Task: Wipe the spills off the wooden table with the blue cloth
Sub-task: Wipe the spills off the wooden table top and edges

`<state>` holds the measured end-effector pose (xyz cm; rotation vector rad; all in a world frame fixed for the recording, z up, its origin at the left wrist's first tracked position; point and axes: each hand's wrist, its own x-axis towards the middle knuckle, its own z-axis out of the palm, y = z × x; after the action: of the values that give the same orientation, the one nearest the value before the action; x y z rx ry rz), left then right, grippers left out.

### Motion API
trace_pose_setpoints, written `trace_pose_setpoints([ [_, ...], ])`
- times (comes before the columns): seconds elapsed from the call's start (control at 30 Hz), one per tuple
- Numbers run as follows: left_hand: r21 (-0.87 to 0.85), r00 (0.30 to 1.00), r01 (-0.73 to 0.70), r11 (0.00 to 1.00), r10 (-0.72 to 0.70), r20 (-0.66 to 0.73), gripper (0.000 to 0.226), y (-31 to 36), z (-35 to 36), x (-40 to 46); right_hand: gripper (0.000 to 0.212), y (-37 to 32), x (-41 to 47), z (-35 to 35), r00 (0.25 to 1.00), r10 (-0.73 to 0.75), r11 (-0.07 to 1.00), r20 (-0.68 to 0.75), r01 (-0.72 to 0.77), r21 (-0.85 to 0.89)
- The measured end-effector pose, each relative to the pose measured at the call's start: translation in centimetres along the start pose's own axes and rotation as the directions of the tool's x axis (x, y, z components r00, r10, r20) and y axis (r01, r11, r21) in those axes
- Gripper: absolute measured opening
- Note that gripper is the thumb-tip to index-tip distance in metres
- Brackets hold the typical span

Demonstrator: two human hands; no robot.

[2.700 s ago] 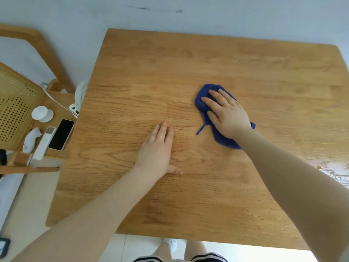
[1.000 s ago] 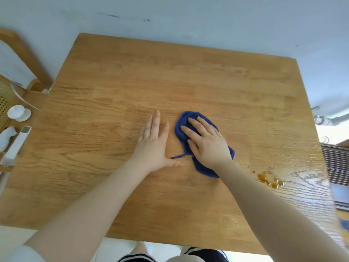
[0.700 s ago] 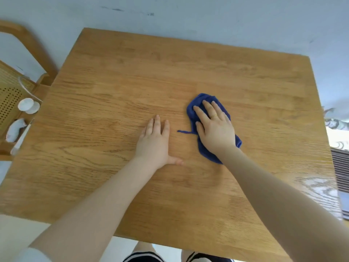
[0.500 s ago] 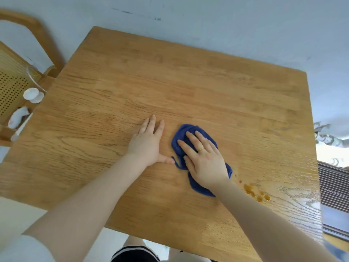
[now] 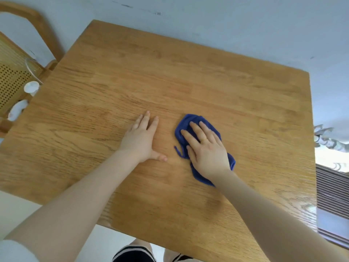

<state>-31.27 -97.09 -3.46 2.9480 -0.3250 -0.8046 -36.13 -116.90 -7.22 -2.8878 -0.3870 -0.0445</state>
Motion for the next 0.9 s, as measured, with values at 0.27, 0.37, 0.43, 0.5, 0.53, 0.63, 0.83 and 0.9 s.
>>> trace_pose_setpoints([
  [0.27,0.080,0.997,0.012,0.997,-0.017,0.073,0.129,0.8,-0.7,-0.1,0.042,4.3,5.8,-1.0,0.991,0.120,0.992,0.063,-0.121,0.017],
  [0.37,0.110,0.997,0.011,0.994,-0.020,0.081,0.130,1.2,-1.4,-0.1,0.043,3.7,6.5,-0.9,0.962,0.272,0.962,0.035,-0.272,-0.008],
  [0.43,0.089,0.998,-0.055,0.995,0.051,0.039,0.124,1.8,-1.8,0.1,0.043,2.3,4.9,-0.5,0.962,0.273,0.962,0.014,-0.273,-0.007],
  [0.5,0.033,0.986,-0.167,0.985,0.168,-0.011,0.113,2.6,-2.0,0.5,0.043,0.8,1.9,-0.2,0.975,0.222,0.975,-0.025,-0.222,-0.003],
  [0.53,0.019,0.975,-0.219,0.976,0.220,-0.026,0.107,3.2,-2.1,0.8,0.044,0.3,0.3,-0.2,0.983,0.180,0.983,-0.031,-0.181,-0.009],
  [0.63,0.107,0.945,-0.321,0.941,0.326,-0.030,0.099,4.6,-2.0,1.2,0.042,0.8,-2.4,-0.4,1.000,-0.004,1.000,0.012,0.005,-0.022],
  [0.83,0.173,0.937,-0.347,0.922,0.346,0.037,0.119,5.9,-1.6,2.4,0.044,6.3,1.9,-1.4,0.987,0.163,0.986,-0.004,-0.163,-0.029],
  [0.9,0.208,0.939,-0.341,0.917,0.342,0.032,0.124,6.3,-1.4,2.5,0.043,7.3,3.2,-1.6,0.945,0.326,0.945,-0.010,-0.326,-0.007],
])
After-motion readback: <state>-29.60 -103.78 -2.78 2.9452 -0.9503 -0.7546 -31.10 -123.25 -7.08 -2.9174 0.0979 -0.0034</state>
